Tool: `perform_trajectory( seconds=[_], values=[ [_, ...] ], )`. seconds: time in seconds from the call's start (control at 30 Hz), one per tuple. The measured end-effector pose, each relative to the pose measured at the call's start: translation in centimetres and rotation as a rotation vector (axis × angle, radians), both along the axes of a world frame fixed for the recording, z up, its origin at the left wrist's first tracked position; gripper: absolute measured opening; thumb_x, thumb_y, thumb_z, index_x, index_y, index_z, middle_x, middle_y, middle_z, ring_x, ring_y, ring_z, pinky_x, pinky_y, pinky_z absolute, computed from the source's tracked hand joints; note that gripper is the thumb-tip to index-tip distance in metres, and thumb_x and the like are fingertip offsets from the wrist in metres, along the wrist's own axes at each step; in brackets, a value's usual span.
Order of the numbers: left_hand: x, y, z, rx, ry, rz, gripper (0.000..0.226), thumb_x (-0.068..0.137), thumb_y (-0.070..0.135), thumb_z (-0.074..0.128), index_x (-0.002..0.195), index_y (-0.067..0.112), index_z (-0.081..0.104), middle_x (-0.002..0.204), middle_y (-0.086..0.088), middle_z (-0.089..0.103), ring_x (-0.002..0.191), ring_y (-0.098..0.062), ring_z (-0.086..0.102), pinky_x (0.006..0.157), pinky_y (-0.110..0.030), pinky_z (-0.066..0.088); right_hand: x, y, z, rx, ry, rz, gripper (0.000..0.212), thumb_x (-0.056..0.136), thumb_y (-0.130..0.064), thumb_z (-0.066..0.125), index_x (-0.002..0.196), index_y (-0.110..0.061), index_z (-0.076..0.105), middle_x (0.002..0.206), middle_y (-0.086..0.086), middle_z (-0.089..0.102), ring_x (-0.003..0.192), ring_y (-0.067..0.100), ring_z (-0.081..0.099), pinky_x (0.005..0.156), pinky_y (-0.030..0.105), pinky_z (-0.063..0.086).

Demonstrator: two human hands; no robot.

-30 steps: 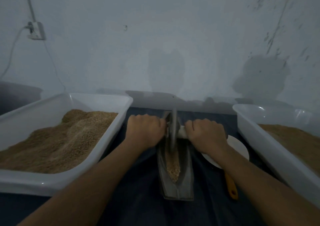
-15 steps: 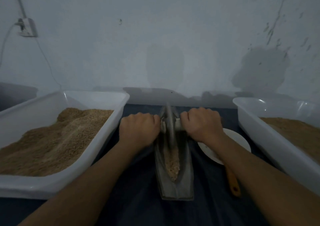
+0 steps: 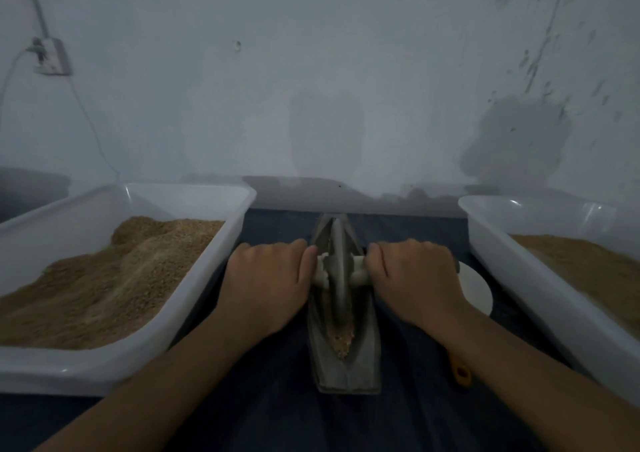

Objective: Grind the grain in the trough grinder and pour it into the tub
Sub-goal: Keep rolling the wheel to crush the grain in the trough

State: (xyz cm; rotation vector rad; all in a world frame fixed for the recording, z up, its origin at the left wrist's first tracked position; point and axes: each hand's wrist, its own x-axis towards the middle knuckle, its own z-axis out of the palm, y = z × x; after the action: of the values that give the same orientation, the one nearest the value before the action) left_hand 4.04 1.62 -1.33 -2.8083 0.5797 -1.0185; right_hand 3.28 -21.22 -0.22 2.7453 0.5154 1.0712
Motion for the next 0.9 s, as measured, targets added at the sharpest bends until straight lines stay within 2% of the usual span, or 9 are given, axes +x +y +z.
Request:
perform_trajectory(
  seconds=[0.07,0.13,0.23,0.37,0.5,0.57,0.67,0.77,0.9],
  values=[
    [0.2,0.2,0.0,-0.019,0.000,0.003,0.048,0.106,0.043,0.003,0.083,0.031,0.043,0.070,0.008,0.052,0.060,-0.019,0.054,0.055,-0.034,0.032,0.0,-0.1,-0.1,0.102,-0.022,-0.007,0.041,0.100,-0.032,0.036,0.059,-0.026,0.040,0.047,-0.011,0.031,0.036,0.015,0.026,0.039,0.021,0.021],
    [1.3,0.0,-0.1,0.089,-0.034,0.006,0.039,0.106,0.035,0.014,0.087,0.027,0.047,0.073,0.006,0.055,0.061,-0.022,0.056,0.054,-0.030,0.034,1.0,0.1,-0.2,0.023,-0.014,-0.037,0.037,0.100,-0.027,0.041,0.063,-0.022,0.043,0.052,-0.009,0.028,0.040,0.018,0.030,0.041,0.022,0.027],
    [3.8,-1.0,0.6,0.171,-0.001,0.066,0.022,0.103,0.021,0.033,0.090,0.019,0.050,0.083,-0.002,0.060,0.071,-0.026,0.059,0.056,-0.031,0.033,3.8,0.5,0.2,0.015,0.145,-0.107,0.015,0.100,-0.018,0.038,0.091,-0.016,0.049,0.071,0.002,0.039,0.062,0.022,0.042,0.053,0.034,0.038],
    [7.3,-1.4,1.8,0.125,0.113,0.113,0.018,0.105,0.024,0.035,0.089,0.020,0.043,0.088,-0.004,0.055,0.081,-0.028,0.059,0.061,-0.034,0.037,6.8,1.2,2.6,0.168,0.362,-0.229,0.036,0.101,-0.033,0.025,0.085,-0.016,0.052,0.085,0.004,0.054,0.070,0.023,0.044,0.065,0.037,0.031],
    [5.1,-1.3,1.4,0.117,0.099,0.104,0.018,0.104,0.022,0.037,0.086,0.020,0.039,0.080,0.000,0.045,0.073,-0.026,0.055,0.059,-0.032,0.036,5.2,1.3,2.1,0.129,0.323,-0.249,0.037,0.099,-0.035,0.019,0.083,-0.020,0.047,0.078,-0.002,0.046,0.072,0.022,0.045,0.066,0.038,0.034],
    [2.7,-1.1,0.8,0.104,0.025,0.034,0.017,0.099,0.018,0.045,0.082,0.018,0.045,0.072,0.000,0.049,0.062,-0.026,0.055,0.054,-0.031,0.038,3.2,0.9,0.7,0.063,0.145,-0.194,0.038,0.100,-0.032,0.017,0.078,-0.020,0.046,0.066,-0.006,0.041,0.062,0.022,0.045,0.057,0.035,0.038],
    [0.5,-0.3,0.0,0.046,-0.013,-0.033,0.032,0.105,0.030,0.023,0.083,0.024,0.046,0.071,0.004,0.052,0.057,-0.023,0.051,0.054,-0.033,0.033,0.4,0.3,-0.7,0.071,-0.027,-0.075,0.039,0.101,-0.029,0.038,0.065,-0.021,0.051,0.052,-0.009,0.039,0.041,0.015,0.033,0.044,0.023,0.024],
    [-0.1,0.0,0.3,-0.081,-0.032,-0.021,0.042,0.106,0.042,0.013,0.079,0.030,0.043,0.066,0.008,0.050,0.054,-0.018,0.050,0.054,-0.034,0.032,0.1,-0.2,-1.0,0.211,-0.049,-0.015,0.045,0.102,-0.036,0.033,0.060,-0.024,0.046,0.049,-0.010,0.039,0.039,0.014,0.031,0.043,0.027,0.022],
    [2.2,-0.8,0.3,0.166,-0.001,0.054,0.024,0.104,0.026,0.028,0.091,0.020,0.048,0.083,0.000,0.059,0.069,-0.027,0.059,0.056,-0.032,0.033,2.8,0.8,-0.1,-0.005,0.070,-0.135,0.047,0.101,-0.022,0.006,0.081,-0.019,0.049,0.067,-0.001,0.043,0.058,0.022,0.042,0.053,0.033,0.037]
  ],
)
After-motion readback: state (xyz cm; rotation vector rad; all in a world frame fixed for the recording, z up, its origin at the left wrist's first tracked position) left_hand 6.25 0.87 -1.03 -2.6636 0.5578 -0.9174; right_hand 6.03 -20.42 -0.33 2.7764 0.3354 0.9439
